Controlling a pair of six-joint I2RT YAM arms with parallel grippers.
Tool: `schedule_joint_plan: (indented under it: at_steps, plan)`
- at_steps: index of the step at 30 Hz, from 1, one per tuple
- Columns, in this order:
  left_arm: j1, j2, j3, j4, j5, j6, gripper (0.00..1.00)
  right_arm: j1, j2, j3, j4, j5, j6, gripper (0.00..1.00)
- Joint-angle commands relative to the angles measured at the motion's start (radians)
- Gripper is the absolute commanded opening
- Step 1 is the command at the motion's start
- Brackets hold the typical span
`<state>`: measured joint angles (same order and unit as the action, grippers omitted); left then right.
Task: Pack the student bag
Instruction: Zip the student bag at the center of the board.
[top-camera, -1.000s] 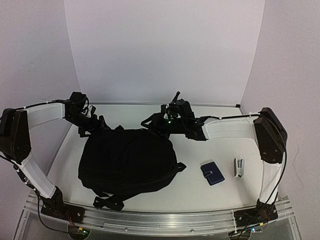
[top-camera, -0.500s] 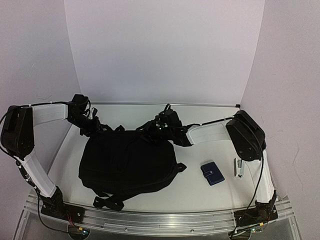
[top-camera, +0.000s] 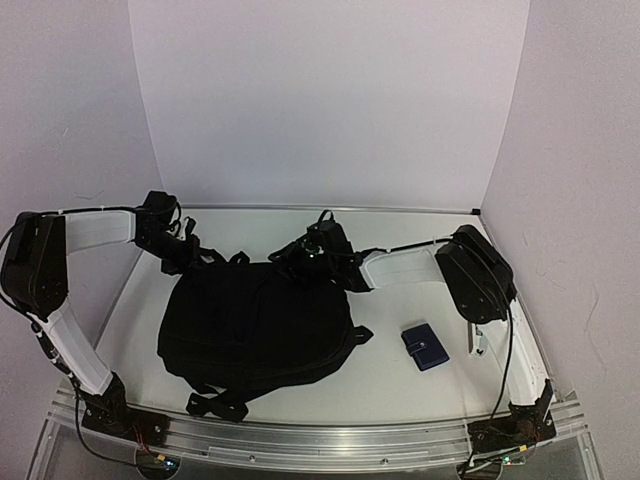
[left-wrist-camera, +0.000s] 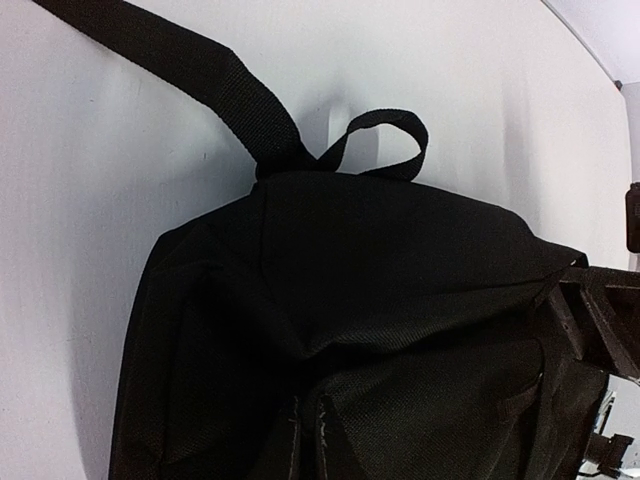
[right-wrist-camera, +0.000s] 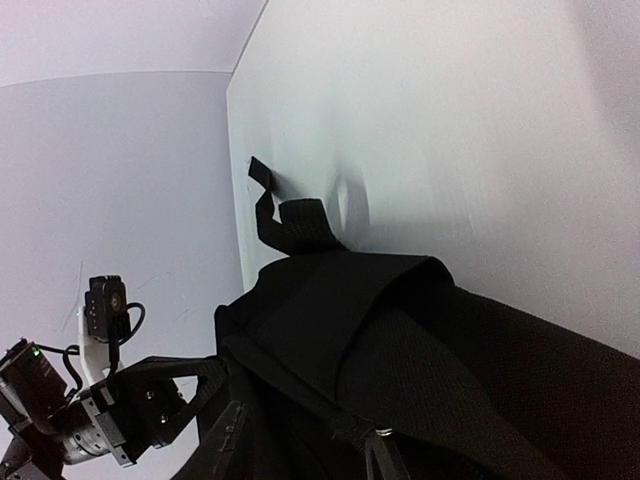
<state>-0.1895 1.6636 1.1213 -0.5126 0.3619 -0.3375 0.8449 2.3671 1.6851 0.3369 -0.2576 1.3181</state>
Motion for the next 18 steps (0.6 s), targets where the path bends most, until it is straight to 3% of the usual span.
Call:
schedule_joint_plan:
  at_steps: [1,5,11,18]
  plan:
    - [-0.002,-0.055,-0.008,0.025,0.032,0.003,0.0,0.008,0.021,0.047,-0.053,0.068,0.015,0.39]
    - [-0.003,-0.063,-0.015,0.031,0.032,0.005,0.0,0.01,0.043,0.066,-0.059,0.07,0.028,0.38]
    - [-0.003,-0.061,-0.024,0.039,0.045,-0.003,0.0,0.01,0.113,0.156,-0.058,0.043,0.046,0.26]
    - [-0.003,-0.066,-0.028,0.028,0.009,-0.006,0.0,0.01,0.097,0.176,-0.037,0.05,0.037,0.02]
